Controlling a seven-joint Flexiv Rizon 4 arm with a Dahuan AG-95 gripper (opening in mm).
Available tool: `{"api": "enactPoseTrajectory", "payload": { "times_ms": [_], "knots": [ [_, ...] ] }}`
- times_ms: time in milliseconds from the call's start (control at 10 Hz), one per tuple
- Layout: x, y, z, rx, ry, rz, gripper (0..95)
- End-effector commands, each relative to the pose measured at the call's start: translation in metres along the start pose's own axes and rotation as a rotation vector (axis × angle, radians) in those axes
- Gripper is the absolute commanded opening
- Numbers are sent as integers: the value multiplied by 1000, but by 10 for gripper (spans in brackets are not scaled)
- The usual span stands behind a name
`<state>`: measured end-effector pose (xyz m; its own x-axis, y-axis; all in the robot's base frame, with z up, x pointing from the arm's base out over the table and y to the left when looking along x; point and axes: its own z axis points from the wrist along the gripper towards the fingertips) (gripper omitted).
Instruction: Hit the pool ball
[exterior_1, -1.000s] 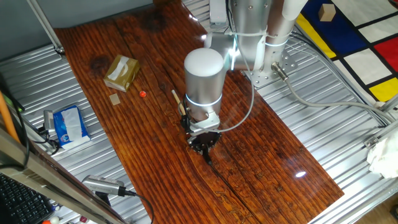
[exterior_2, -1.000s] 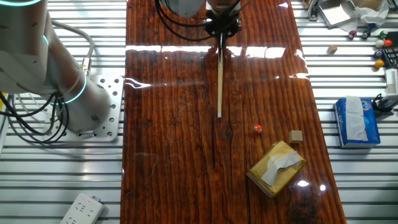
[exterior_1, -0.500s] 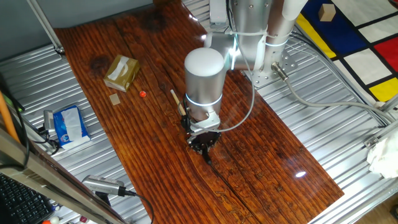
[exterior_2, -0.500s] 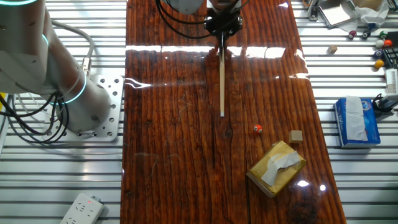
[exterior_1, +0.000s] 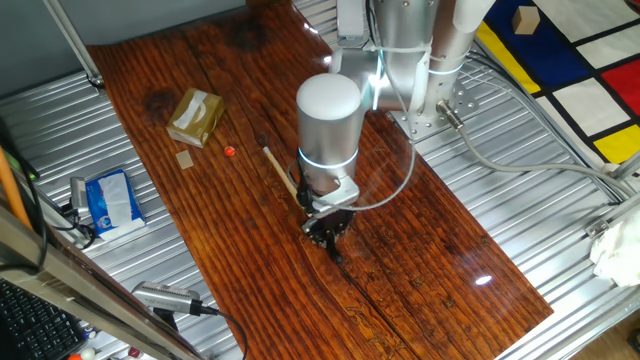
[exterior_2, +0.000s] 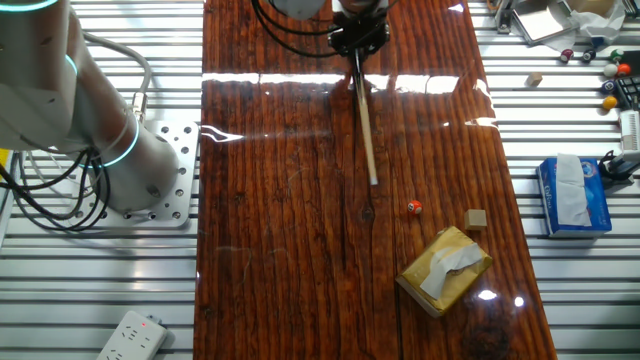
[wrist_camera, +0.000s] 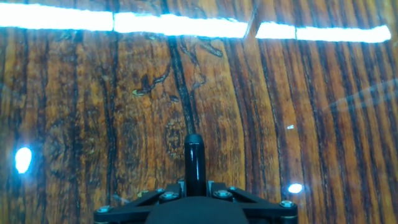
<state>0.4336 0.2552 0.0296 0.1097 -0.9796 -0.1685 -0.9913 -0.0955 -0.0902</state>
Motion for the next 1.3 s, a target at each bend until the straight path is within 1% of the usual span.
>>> {"api": "enactPoseTrajectory", "payload": {
  "times_ms": [100,200,300,400,600,800,900,1000,1300],
  "knots": [
    [1,-4,0,92,16,-121,0],
    [1,-5,-4,116,22,-123,0],
    [1,-6,-7,129,23,-128,0],
    [1,-13,-9,140,10,-155,0],
    [1,-22,-9,141,9,-182,0],
    [1,-22,-8,145,10,-187,0],
    [1,-22,-5,146,3,-190,0],
    [1,-21,-3,147,3,-184,0],
    [1,-21,-2,148,-4,-183,0]
  ]
}}
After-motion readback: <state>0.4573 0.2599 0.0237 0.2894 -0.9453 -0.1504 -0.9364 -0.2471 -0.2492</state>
